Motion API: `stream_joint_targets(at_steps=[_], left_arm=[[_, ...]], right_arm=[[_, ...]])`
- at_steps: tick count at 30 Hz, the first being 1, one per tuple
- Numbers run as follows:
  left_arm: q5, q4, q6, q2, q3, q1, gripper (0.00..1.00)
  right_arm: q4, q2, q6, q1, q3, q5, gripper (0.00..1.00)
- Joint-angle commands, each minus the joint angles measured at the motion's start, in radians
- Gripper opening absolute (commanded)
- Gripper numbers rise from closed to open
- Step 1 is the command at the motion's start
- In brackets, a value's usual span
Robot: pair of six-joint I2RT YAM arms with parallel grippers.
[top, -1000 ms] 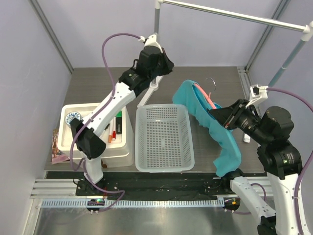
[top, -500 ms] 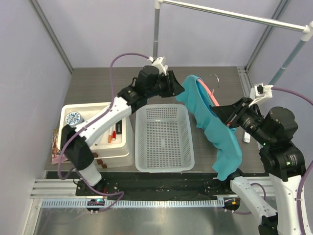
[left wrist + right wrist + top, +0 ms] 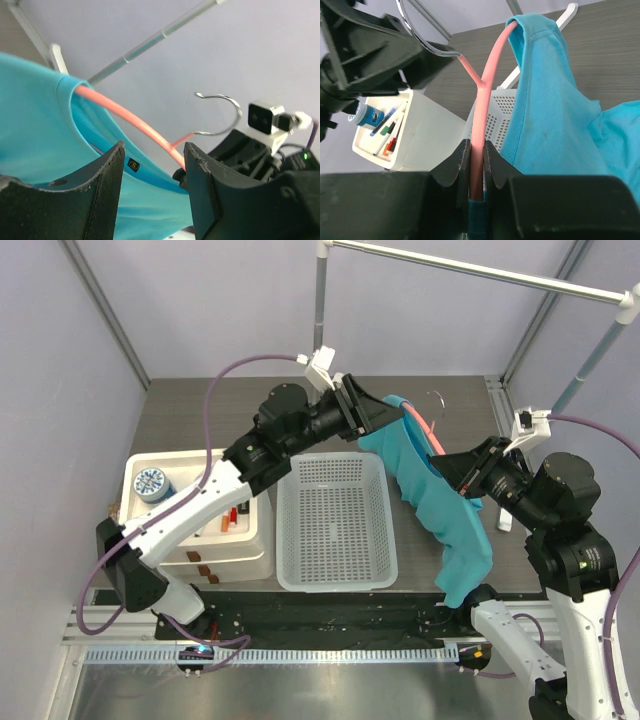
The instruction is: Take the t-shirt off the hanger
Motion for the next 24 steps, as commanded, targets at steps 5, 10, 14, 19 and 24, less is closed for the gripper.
stream_joint_targets(at_steps=[5,10,14,19,24], left_arm=[[-0.147,0.122,-0.377,0.067,-0.015,-0.071,0.53],[-0.145,0.121,-0.426,0.126,0.029,-0.099,0.53],[-0.147,0.148,-0.454,0.166,0.044,-0.111,0.51],[-0.153,0.210,-0.452,0.177,0.032,-0.111,0.43],[-0.171,0.285,-0.466,0.157,-0.020,-0.111,0.35]], right_arm=[[0.131,-0.004,-0.004,0.005,-0.024,-0.021,0.01],[0.134,-0.008,-0.003,0.003,-0.033,-0.032,0.01],[0.134,-0.018,0.000,0.005,-0.035,-0.055,0.01],[0.134,-0.037,0.002,0.005,-0.049,-0.075,0.01],[0.144,-0.074,0.016,0.005,-0.053,-0.069,0.01]])
